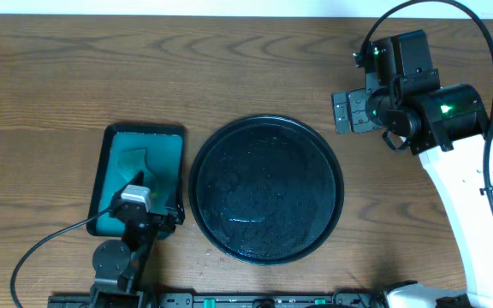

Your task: Clean dirty plates on tray and stack at the side

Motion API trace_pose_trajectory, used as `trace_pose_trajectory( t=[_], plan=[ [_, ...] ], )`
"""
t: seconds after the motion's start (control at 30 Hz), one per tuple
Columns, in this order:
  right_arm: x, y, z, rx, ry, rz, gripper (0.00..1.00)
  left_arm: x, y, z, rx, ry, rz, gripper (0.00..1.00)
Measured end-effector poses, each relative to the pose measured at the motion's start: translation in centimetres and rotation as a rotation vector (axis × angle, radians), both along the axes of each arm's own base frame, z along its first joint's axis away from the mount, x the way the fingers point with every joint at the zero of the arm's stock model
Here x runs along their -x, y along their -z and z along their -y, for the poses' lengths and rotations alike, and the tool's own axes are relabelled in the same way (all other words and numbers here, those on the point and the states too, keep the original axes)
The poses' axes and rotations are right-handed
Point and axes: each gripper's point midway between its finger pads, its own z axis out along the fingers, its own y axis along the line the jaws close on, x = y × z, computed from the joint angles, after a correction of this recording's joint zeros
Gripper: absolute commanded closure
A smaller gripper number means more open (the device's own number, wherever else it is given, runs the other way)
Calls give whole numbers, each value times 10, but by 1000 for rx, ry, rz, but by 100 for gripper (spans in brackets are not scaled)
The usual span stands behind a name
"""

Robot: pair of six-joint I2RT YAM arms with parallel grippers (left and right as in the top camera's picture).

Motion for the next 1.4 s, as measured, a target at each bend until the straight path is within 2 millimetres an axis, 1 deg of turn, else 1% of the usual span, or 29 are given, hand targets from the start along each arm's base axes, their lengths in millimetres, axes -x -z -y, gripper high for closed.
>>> trace_pose_trajectory(
  t=[0.13, 0.27, 1.4],
  plan=[
    [0, 0, 0, 0, 0, 0, 1, -2, 1, -10, 33, -55, -13, 19],
    [0, 0, 0, 0, 0, 0, 1, -2, 1, -12, 52, -69, -17, 19],
    [0, 0, 0, 0, 0, 0, 1, -2, 1, -14, 53, -78, -18, 19]
  ],
)
